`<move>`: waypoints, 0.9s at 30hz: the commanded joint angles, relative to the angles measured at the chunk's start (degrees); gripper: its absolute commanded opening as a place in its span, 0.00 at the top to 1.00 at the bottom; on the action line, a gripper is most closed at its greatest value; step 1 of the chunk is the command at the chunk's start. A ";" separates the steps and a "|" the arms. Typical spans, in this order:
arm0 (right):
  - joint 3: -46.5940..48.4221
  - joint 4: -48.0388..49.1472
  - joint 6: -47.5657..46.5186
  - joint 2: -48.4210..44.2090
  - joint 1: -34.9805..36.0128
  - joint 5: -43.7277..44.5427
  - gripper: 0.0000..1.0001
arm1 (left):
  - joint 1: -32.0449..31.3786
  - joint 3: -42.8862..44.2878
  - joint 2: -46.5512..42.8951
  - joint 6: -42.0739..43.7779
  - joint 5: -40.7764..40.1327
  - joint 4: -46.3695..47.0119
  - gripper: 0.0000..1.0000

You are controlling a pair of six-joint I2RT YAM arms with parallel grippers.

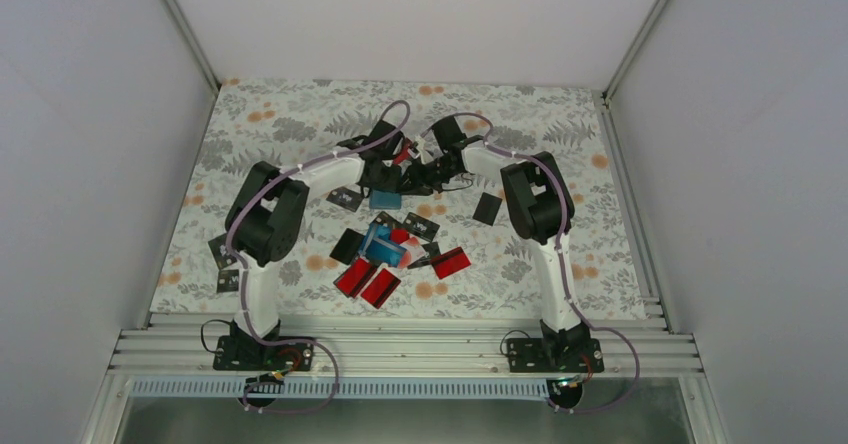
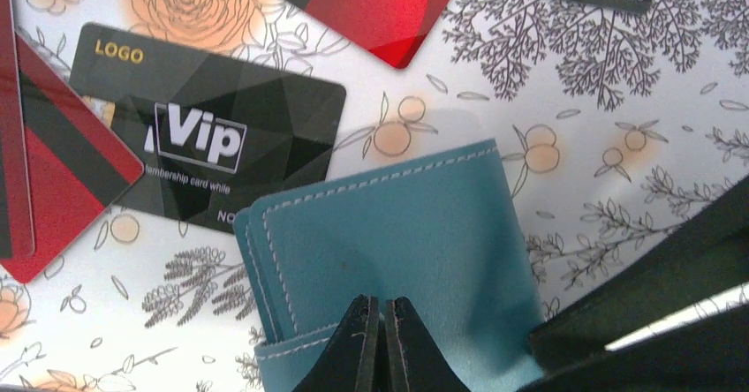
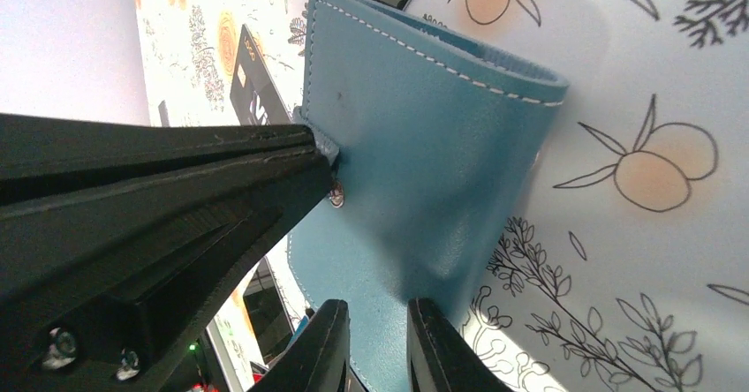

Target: Put the credit cards into the card holder

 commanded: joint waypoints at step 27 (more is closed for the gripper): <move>0.07 -0.29 -0.31 2.44 0.00 2.70 0.83 | -3.08 2.11 4.12 0.52 -7.74 -5.39 0.98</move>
